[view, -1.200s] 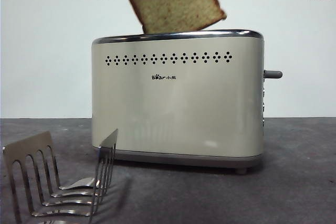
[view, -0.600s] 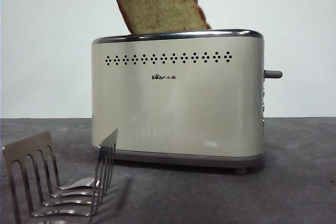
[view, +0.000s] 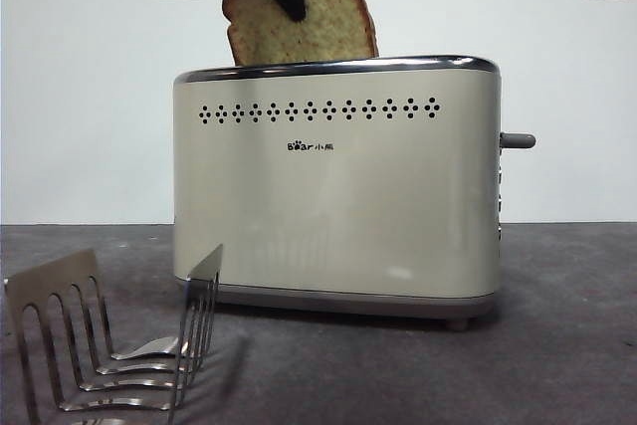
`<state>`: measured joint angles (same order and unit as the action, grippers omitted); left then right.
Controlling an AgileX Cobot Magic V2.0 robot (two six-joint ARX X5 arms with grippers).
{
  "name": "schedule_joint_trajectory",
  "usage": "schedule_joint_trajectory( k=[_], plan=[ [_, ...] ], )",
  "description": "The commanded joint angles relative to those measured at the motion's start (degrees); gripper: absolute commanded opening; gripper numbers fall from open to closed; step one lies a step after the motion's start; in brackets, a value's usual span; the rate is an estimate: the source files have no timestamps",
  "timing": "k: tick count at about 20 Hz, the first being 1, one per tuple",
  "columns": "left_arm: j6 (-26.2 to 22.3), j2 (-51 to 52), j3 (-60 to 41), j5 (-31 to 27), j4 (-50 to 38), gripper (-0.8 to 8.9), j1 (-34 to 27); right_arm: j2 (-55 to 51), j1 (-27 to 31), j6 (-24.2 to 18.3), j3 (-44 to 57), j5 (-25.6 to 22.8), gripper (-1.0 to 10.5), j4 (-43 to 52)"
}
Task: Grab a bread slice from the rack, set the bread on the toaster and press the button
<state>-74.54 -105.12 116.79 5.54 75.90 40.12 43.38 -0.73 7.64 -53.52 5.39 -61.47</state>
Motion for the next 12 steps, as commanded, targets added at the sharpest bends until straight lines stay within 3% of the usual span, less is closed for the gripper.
schedule_joint_trajectory(
  k=[1,5,8,12],
  plan=[
    [-0.7,-1.4,-0.2,0.0,-0.1,-0.1,-0.1,0.0,0.0,-0.3,-0.2,-0.1,0.0,0.5],
    [-0.4,-3.8,-0.2,-2.9,-0.8,-0.09,0.7,0.0,0.0,-0.4,-0.2,-0.1,0.0,0.6],
    [2.5,-4.5,-0.2,-3.1,-5.4,-0.09,1.7,0.0,0.0,-0.4,-0.2,-0.1,0.0,0.6],
    [2.7,-4.7,-0.2,-3.0,-4.3,-0.09,2.2,0.0,0.0,-0.4,-0.2,-0.2,0.0,0.7]
  ],
)
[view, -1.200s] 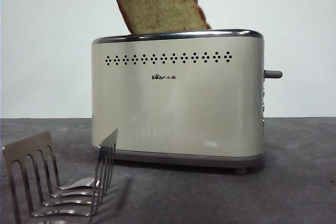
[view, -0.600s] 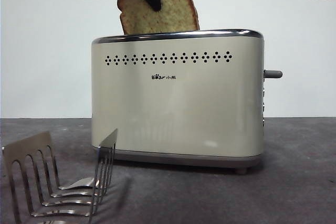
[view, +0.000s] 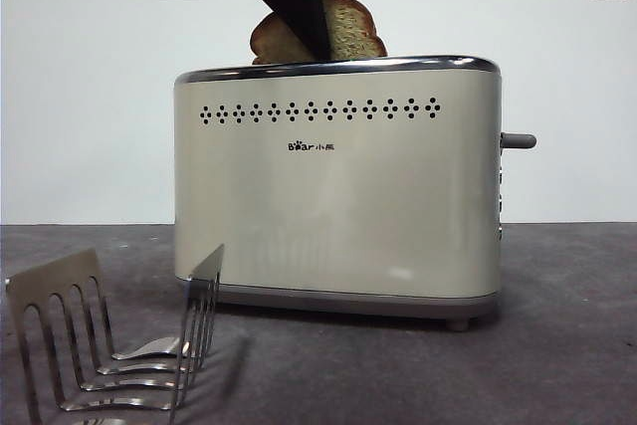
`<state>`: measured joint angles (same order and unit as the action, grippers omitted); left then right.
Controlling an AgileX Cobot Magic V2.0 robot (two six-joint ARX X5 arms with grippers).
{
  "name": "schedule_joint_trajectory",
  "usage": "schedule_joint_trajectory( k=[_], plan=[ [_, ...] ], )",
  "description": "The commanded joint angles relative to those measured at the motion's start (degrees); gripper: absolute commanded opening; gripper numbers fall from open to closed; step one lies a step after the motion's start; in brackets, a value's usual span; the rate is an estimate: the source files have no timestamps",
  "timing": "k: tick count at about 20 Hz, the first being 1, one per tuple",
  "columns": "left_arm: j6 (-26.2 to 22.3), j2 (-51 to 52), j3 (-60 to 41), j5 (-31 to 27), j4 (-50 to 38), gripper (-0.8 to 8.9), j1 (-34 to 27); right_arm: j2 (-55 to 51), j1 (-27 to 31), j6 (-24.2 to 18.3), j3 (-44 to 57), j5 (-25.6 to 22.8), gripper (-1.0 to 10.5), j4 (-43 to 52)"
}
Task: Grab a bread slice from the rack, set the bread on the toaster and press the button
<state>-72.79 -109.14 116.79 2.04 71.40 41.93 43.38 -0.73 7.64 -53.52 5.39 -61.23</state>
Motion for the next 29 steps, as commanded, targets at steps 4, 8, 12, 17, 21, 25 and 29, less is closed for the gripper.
schedule_joint_trajectory(
  k=[4,8,12,17,21,25,29],
  plan=[
    [1.8,-0.8,-0.2,3.0,1.6,-0.09,0.8,0.0,0.0,-0.4,-0.2,-0.2,0.0,0.4],
    [3.2,-1.5,-0.2,4.0,0.9,-0.09,1.4,0.0,0.0,-0.4,-0.2,-0.3,0.0,0.3],
    [4.1,-2.6,-0.2,3.9,1.3,0.0,1.5,0.0,0.0,-0.4,-0.2,-0.3,0.0,0.2],
    [6.6,-1.8,-0.1,3.9,0.5,1.47,1.5,0.0,0.0,-0.4,-0.2,-0.3,0.0,0.3],
    [6.8,-0.3,-0.1,4.0,-0.5,2.9,1.5,0.0,0.0,-0.3,-0.2,-0.3,0.0,0.2],
    [8.7,3.8,-0.1,4.0,-0.5,2.88,1.5,0.0,0.0,-0.4,-0.2,0.1,0.0,0.8],
    [17.4,10.9,-0.1,4.0,-0.3,2.83,1.5,2.2,0.0,0.3,-0.2,7.6,0.0,6.1]
  ],
)
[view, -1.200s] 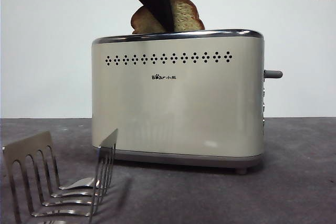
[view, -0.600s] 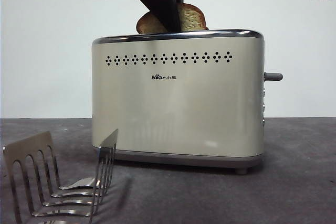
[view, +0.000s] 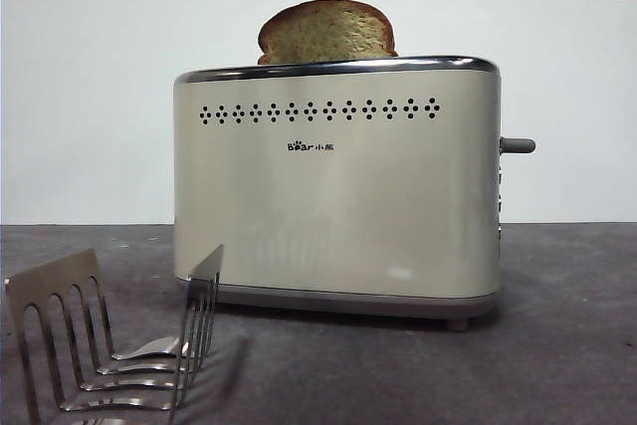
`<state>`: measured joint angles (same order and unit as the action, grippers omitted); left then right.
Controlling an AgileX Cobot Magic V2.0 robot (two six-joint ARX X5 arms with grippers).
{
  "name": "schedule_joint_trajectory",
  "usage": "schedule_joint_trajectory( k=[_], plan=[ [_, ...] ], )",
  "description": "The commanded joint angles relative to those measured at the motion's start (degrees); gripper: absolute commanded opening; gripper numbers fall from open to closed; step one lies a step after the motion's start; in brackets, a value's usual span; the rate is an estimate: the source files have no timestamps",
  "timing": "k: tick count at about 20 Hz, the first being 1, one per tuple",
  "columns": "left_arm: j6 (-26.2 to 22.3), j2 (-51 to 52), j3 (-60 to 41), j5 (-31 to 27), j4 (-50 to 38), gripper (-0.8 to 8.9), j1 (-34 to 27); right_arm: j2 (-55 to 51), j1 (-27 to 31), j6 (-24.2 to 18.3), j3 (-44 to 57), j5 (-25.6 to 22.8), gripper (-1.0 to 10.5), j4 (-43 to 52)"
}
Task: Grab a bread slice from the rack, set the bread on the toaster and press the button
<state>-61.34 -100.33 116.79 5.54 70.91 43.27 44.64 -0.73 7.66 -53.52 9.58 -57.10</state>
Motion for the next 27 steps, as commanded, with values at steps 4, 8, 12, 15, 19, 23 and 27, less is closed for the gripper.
schedule_joint_trajectory(
  k=[4,8,12,15,19,23,27],
  plan=[
    [28.9,8.5,-0.1,0.5,0.2,2.82,0.2,6.2,0.0,2.6,-0.2,16.7,0.0,9.7],
    [42.2,12.5,-0.1,0.5,4.6,0.39,-0.4,12.6,0.0,5.9,-0.2,26.4,-0.1,17.0],
    [50.5,14.8,-0.1,0.5,4.6,-0.08,-0.6,19.3,0.0,7.4,-0.2,31.4,-0.1,21.5],
    [55.5,16.9,-0.1,0.5,4.8,-0.08,-0.6,24.4,0.0,7.8,-0.2,32.8,-0.1,24.6],
    [58.1,21.1,-0.2,0.5,4.8,-0.08,-0.6,29.3,0.0,9.1,-0.2,34.0,-0.1,30.2],
    [59.8,24.6,-0.2,0.5,4.8,-0.08,-0.6,33.1,0.0,10.2,-0.2,34.7,-0.1,31.6],
    [61.4,27.1,-1.2,0.5,4.8,-0.08,-0.6,35.5,-0.8,10.1,-0.2,34.8,-0.1,32.1]
  ],
)
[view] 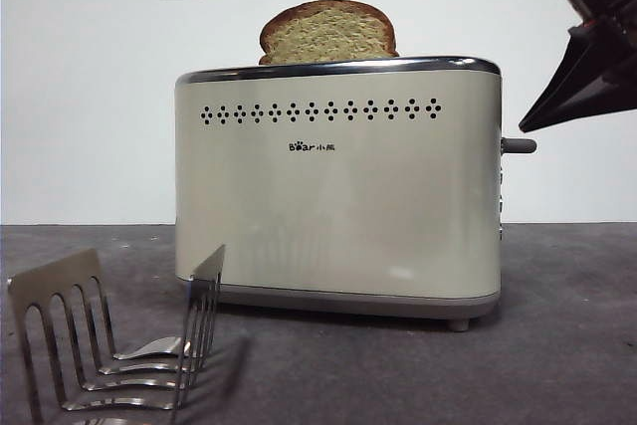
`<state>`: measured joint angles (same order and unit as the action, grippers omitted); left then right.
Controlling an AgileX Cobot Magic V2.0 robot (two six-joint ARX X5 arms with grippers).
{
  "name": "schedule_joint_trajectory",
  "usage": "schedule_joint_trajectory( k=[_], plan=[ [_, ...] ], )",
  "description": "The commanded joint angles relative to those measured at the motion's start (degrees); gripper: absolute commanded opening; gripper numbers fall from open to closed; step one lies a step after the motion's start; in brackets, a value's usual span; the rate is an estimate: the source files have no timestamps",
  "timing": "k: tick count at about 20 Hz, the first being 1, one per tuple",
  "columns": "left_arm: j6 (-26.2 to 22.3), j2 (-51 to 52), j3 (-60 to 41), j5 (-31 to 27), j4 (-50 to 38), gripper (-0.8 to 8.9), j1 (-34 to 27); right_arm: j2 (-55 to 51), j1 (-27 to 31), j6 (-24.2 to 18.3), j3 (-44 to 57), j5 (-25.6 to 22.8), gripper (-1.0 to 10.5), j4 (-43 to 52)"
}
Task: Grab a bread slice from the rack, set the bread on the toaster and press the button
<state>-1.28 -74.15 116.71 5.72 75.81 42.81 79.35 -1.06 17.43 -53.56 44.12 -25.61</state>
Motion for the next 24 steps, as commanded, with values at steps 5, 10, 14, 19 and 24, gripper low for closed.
schedule_joint_trajectory(
  k=[5,10,14,19,24],
  plan=[
    [3.8,6.9,-14.7,0.2,-0.1,-0.08,-0.2,3.9,-1.2,-0.1,-0.2,-0.5,-0.1,0.7],
    [5.7,10.0,-23.6,-4.5,-0.1,-0.08,-0.2,7.1,-1.2,-1.4,-0.2,-0.9,-0.1,-0.7],
    [6.3,11.5,-28.2,-6.2,-0.1,-0.08,-0.3,8.0,-1.2,-3.2,-0.2,-5.0,-0.1,-2.7],
    [6.2,11.7,-28.9,-6.4,-0.1,-0.08,-1.4,8.7,-1.4,-3.6,-0.1,-4.9,-0.1,-3.1],
    [6.2,11.7,-28.9,-8.7,-0.1,-0.08,-1.4,12.7,-1.6,-4.2,-0.1,-4.7,-0.1,-3.6]
  ],
)
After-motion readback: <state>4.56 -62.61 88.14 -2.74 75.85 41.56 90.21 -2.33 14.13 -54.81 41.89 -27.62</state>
